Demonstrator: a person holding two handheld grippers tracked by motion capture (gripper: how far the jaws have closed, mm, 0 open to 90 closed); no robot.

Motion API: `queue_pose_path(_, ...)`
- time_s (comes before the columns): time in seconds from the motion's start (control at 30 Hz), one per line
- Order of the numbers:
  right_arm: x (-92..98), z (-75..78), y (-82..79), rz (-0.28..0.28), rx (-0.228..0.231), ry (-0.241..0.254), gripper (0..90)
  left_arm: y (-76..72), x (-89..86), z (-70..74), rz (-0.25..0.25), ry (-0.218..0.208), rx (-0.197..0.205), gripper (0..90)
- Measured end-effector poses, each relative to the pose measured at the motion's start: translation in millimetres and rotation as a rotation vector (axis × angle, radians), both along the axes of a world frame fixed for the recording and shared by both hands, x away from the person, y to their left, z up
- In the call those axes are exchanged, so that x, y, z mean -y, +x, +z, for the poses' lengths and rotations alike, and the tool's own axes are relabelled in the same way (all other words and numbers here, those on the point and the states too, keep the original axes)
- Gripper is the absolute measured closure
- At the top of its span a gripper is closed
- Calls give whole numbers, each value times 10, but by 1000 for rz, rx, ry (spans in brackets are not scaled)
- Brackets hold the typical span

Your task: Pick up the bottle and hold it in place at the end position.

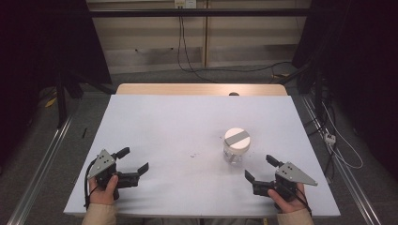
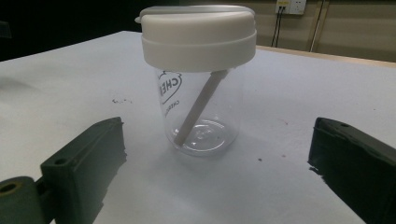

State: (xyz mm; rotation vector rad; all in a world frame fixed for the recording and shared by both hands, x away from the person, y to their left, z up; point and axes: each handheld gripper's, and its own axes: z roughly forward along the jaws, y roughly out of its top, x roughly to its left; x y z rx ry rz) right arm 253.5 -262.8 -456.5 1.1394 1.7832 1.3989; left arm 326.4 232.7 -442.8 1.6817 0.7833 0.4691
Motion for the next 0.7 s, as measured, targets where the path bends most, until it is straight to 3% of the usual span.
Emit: queue_pose_path(0.7, -87, -1, 115, -17, -2, -24, 39, 10, 42, 13, -14, -2, 3, 30)
